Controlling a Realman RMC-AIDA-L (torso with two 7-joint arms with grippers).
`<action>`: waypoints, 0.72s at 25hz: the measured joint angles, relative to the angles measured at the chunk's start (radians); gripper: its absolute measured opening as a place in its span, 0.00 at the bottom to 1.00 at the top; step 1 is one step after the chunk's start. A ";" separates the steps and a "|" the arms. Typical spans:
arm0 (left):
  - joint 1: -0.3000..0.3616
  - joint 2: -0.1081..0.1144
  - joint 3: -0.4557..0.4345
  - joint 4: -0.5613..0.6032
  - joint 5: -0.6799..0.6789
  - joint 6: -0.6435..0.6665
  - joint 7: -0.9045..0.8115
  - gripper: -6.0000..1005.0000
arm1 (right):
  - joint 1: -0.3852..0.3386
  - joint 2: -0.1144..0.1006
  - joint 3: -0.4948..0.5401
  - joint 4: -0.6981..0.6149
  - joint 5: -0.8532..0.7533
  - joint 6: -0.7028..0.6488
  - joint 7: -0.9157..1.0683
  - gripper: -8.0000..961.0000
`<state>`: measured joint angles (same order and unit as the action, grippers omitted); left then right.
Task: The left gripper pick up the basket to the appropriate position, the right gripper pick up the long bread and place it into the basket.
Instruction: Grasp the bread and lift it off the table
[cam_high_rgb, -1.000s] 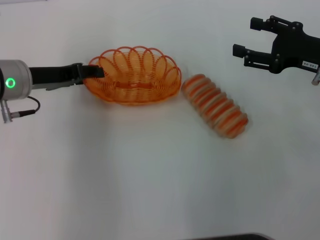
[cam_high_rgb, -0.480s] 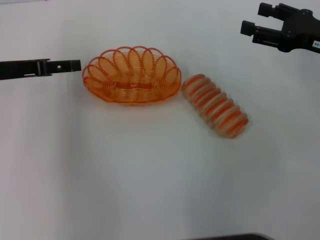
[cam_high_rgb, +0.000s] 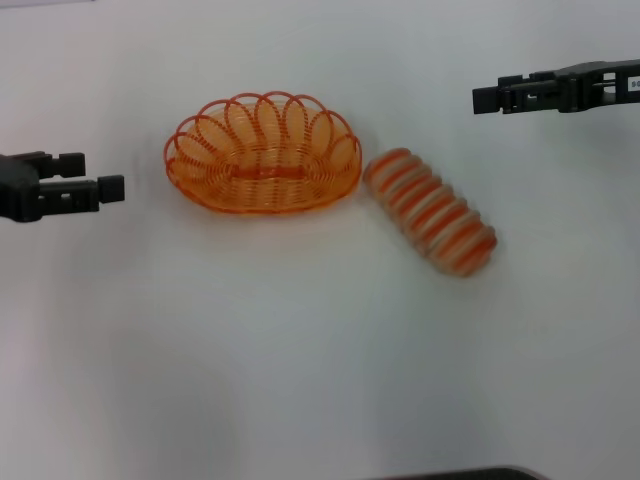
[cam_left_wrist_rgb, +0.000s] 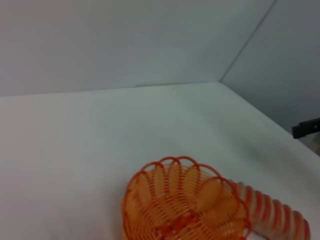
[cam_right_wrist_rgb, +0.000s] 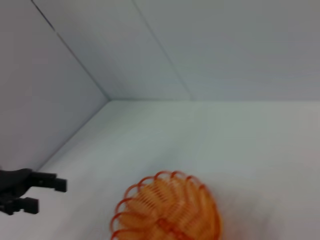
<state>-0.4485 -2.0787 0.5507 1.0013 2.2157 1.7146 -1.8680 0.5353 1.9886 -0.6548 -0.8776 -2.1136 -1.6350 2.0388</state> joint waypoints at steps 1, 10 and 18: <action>0.002 0.002 -0.014 -0.004 0.001 0.019 0.022 0.88 | 0.012 -0.009 -0.001 0.000 -0.011 -0.022 0.033 0.87; 0.029 -0.004 -0.033 -0.007 0.006 0.068 0.126 0.87 | 0.148 -0.028 -0.030 0.004 -0.253 -0.062 0.321 0.87; 0.040 -0.010 -0.035 -0.023 0.009 0.043 0.161 0.87 | 0.257 -0.015 -0.113 0.034 -0.435 -0.040 0.498 0.87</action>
<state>-0.4082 -2.0891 0.5152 0.9788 2.2245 1.7578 -1.7068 0.7926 1.9738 -0.7682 -0.8441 -2.5485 -1.6750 2.5363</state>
